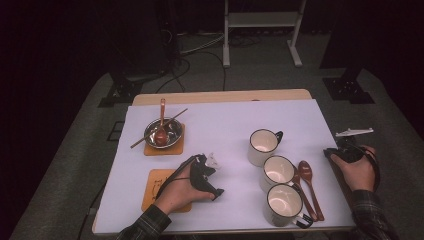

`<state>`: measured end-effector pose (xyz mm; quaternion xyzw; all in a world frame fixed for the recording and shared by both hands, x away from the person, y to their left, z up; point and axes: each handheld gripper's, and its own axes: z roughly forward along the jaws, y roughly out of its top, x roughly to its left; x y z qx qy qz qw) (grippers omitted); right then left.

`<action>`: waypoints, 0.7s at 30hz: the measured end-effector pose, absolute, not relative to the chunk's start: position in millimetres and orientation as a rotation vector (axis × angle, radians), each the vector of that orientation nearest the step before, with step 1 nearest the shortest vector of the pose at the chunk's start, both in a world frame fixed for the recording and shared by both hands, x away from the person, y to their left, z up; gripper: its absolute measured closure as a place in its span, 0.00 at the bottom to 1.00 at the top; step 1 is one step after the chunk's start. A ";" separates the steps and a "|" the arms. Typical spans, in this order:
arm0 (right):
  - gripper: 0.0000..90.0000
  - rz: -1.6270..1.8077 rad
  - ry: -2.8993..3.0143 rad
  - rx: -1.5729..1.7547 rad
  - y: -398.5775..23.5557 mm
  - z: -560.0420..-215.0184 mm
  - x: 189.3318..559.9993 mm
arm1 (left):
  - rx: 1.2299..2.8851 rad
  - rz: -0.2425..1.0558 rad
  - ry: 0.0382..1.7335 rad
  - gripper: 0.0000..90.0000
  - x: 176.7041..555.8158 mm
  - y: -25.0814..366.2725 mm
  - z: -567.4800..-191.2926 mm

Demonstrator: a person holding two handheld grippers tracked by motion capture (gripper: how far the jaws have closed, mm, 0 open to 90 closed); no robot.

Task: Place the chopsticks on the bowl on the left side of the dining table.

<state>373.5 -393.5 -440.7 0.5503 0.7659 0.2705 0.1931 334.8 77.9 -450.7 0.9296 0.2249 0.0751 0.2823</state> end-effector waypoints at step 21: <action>0.90 0.761 2.189 1.531 -380.7 -442.5 380.5 | 2.493 0.203 0.602 0.02 334.9 77.5 -450.6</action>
